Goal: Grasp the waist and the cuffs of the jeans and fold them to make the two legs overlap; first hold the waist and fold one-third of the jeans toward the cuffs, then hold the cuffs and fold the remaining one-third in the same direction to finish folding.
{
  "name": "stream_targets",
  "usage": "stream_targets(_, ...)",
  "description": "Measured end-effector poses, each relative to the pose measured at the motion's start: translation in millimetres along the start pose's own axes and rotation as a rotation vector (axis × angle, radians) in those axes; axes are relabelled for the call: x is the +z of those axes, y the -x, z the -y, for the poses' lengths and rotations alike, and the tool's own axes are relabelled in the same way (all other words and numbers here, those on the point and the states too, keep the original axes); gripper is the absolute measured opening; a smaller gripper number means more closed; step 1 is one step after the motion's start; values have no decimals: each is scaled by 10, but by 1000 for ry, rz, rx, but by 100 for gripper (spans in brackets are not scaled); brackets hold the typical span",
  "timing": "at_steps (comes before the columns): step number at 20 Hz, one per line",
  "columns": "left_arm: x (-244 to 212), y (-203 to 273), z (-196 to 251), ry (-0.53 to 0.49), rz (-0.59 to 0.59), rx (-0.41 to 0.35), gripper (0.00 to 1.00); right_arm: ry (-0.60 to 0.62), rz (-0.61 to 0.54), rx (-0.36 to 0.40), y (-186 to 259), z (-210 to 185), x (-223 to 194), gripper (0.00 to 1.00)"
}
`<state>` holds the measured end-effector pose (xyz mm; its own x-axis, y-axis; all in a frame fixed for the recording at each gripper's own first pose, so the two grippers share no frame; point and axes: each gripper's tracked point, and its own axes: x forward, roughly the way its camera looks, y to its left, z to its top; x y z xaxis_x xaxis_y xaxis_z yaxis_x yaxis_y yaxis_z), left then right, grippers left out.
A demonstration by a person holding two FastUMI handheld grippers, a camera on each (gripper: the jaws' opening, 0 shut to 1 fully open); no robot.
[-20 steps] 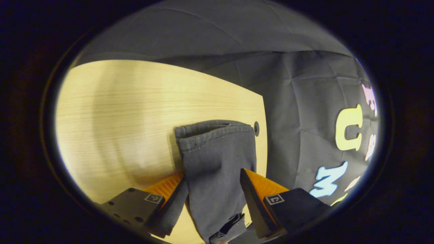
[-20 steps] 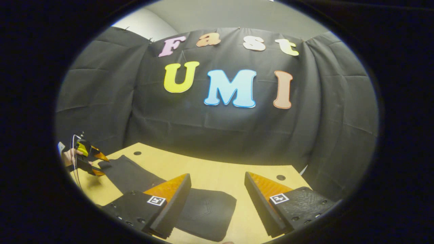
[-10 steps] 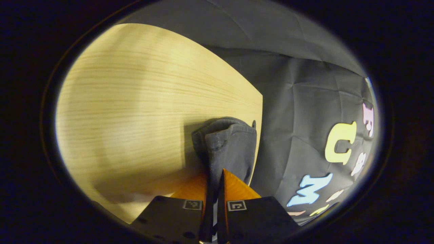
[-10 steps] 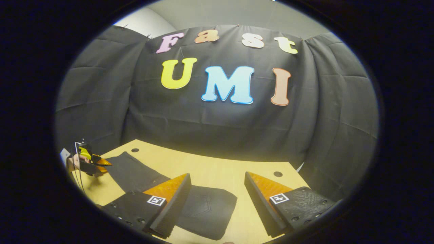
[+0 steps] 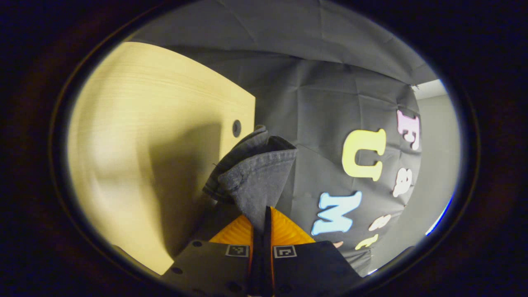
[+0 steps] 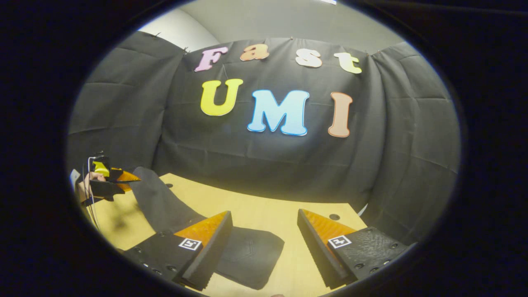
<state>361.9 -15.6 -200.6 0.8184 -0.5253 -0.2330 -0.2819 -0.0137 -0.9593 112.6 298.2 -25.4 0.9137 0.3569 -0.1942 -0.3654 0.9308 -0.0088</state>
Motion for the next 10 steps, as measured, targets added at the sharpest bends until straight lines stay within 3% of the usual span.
stream_targets(2,-408,55,199,-38,-19,-15,8,-11,21,15,17,38,69,95)
stream_targets(6,-1830,111,564,-240,-85,-2,7,-95,73,12,38,328,235,95)
stream_targets(8,-2592,56,522,-342,-104,30,7,-110,85,25,78,503,214,94)
stream_targets(10,-3464,-28,161,-494,-155,104,8,-104,72,37,68,704,116,95)
